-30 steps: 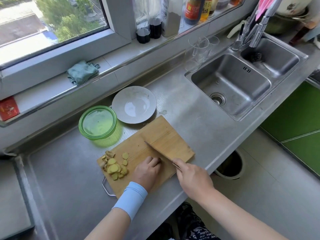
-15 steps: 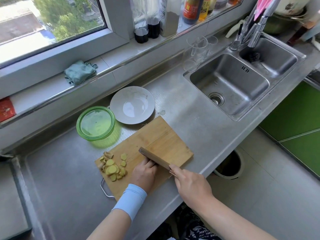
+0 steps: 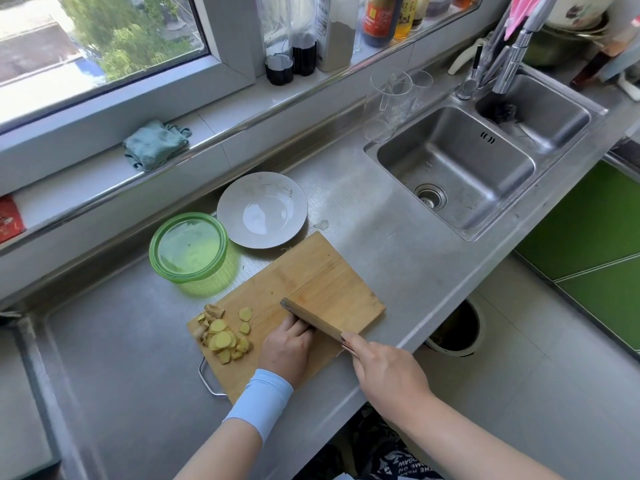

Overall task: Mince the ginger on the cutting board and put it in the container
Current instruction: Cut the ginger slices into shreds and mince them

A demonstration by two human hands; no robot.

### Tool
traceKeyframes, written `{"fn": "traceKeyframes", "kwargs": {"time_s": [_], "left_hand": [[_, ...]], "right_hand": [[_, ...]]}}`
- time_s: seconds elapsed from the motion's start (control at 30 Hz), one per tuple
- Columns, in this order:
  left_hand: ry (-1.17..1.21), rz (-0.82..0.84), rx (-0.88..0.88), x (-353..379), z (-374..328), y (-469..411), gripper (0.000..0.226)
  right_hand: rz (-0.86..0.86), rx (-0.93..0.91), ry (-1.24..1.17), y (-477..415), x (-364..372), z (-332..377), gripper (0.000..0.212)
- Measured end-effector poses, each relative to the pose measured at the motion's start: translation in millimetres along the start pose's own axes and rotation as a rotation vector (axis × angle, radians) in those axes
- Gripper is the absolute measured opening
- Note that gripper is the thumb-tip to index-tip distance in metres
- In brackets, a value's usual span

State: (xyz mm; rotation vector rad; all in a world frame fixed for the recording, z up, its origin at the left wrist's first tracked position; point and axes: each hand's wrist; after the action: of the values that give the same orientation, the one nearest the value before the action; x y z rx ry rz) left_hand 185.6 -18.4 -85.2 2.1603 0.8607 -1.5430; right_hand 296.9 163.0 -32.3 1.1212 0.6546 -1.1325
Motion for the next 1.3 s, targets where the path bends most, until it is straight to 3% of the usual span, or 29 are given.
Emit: {"fn": "traceKeyframes", "kwargs": {"time_s": [0.27,0.5,0.77,1.07,1.3], "left_hand": [[-0.007,-0.098,-0.002,3,0,1,0.034],[-0.005,-0.133,-0.039,7,0,3,0.027],[-0.025,-0.163,-0.013,6,0,2,0.037],[-0.02,-0.175,-0.056,10,0,4,0.033],[-0.03,-0.167,-0.074,11,-1,6,0.035]], "right_hand": [[0.126,0.047,-0.025,-16,-11,13,0.032],[0.099,-0.014,-0.012,-39,-19,30,0.025],[0.106,-0.011,-0.01,-11,-13,10,0.032],[0.129,0.001,0.013,-31,-19,23,0.013],[0.104,-0.031,0.002,-29,-19,22,0.015]]}}
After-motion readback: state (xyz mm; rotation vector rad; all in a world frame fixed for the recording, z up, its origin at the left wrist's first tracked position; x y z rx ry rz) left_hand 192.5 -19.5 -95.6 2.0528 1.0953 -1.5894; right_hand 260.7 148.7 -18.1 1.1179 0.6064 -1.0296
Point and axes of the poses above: each hand's wrist, its own y-axis away from the middle knuckle, its own x-axis out of the palm, z = x × y, and after that the axes turned 7 degrees about z, right-handed
